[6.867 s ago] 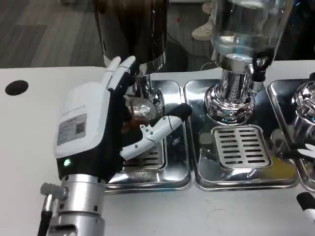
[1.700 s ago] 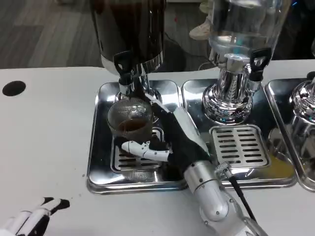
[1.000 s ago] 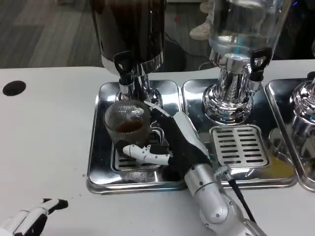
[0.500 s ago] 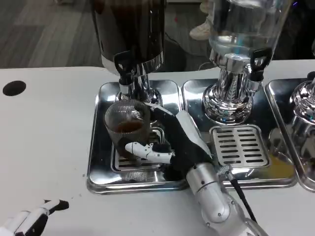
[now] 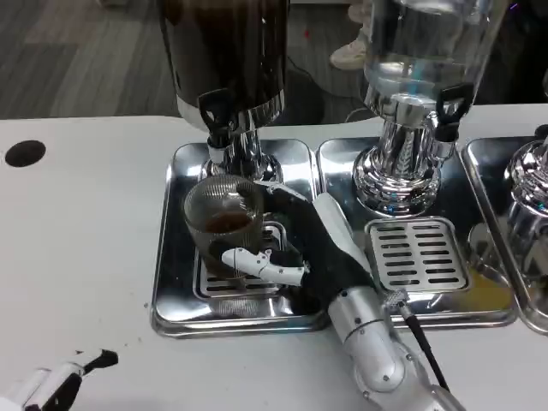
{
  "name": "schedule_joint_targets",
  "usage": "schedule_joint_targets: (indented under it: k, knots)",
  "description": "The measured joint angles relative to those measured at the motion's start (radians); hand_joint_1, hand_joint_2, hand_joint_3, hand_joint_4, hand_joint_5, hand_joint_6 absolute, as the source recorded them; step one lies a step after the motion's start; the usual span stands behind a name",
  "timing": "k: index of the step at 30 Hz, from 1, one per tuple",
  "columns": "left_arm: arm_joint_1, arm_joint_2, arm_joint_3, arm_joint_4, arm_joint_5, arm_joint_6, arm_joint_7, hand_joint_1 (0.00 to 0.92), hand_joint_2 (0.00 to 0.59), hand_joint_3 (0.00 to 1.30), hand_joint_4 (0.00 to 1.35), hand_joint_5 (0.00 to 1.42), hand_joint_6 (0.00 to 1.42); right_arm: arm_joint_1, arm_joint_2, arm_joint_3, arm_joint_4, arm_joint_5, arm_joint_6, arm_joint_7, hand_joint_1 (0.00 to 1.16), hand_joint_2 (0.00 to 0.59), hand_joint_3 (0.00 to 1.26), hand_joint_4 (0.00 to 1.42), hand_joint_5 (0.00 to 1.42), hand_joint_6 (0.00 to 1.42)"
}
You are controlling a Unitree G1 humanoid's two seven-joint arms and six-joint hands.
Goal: Grasp the cup under the faucet to collect the drink, then remove the cup.
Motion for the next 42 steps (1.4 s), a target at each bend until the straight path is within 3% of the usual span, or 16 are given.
schedule_joint_targets:
  k: [26,42]
  knots:
    - [-0.06,0.001,-0.032,0.02,0.003,0.03,-0.038,0.0,0.069,0.32,0.27,0.34,0.52,0.035,-0.031,-0.022,-0.033,0.021,-0.025,0.015,0.65,0.12,0.35,0.28,0.24,0.02]
    - [-0.085,0.006,-0.076,0.022,0.039,0.057,-0.052,0.0,0.069,0.32,0.26,0.34,0.52,0.126,-0.071,-0.043,-0.171,0.04,-0.016,0.089,0.64,0.117,0.36,0.3,0.25,0.03]
